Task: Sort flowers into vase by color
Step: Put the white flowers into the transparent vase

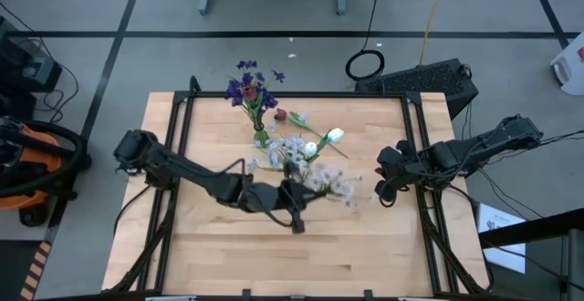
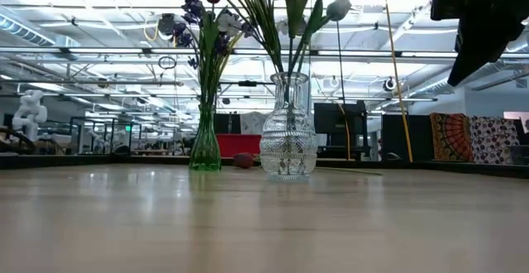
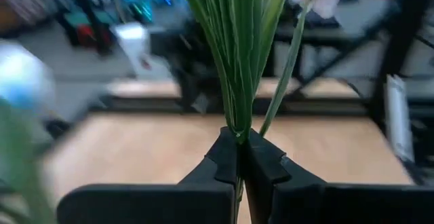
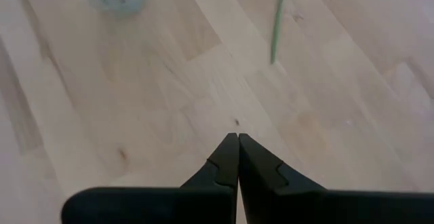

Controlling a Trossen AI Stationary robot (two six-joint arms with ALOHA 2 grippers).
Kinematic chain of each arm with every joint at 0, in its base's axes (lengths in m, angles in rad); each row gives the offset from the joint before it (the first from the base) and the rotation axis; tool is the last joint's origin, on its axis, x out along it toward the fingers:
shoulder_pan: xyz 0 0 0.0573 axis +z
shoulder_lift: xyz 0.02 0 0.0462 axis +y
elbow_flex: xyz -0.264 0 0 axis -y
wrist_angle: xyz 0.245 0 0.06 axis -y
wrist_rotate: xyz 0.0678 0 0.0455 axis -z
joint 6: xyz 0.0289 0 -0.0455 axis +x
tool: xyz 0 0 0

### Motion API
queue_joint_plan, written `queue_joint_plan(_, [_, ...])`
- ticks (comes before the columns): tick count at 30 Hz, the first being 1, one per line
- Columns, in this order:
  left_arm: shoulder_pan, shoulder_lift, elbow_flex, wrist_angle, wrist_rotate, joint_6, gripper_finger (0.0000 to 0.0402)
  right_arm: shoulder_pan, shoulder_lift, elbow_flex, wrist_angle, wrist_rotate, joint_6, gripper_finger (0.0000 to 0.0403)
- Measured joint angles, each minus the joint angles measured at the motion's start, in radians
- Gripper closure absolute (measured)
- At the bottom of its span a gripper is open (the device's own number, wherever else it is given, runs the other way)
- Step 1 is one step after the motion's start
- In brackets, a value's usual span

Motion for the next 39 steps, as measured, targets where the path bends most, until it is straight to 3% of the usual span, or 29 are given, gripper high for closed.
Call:
queue_joint_plan(13, [0.108, -0.047, -0.013, 0.101, -0.067, 0.053, 0.0393, 0.0, 0.0, 0.0, -0.008, 0.004, 0.017, 0.0403])
queue_joint_plan(18, [0.105, -0.045, -0.056, 0.104, -0.148, 0.052, 0.0393, 0.0, 0.0, 0.0, -0.008, 0.005, 0.013, 0.0403])
queue_joint_plan(27, [0.105, -0.045, -0.14, 0.105, -0.222, -0.107, 0.0392, 0.0, 0.0, 0.0, -0.008, 0.014, -0.008, 0.0403])
queue_joint_plan(31, [0.106, -0.045, -0.148, 0.099, -0.225, -0.182, 0.0378, 0.0, 0.0, 0.0, -0.008, 0.014, -0.009, 0.0403])
queue_joint_plan(39, [0.105, -0.045, -0.148, 0.068, -0.174, -0.186, 0.0362, 0.0, 0.001, 0.0, 0.007, 0.067, -0.013, 0.0403])
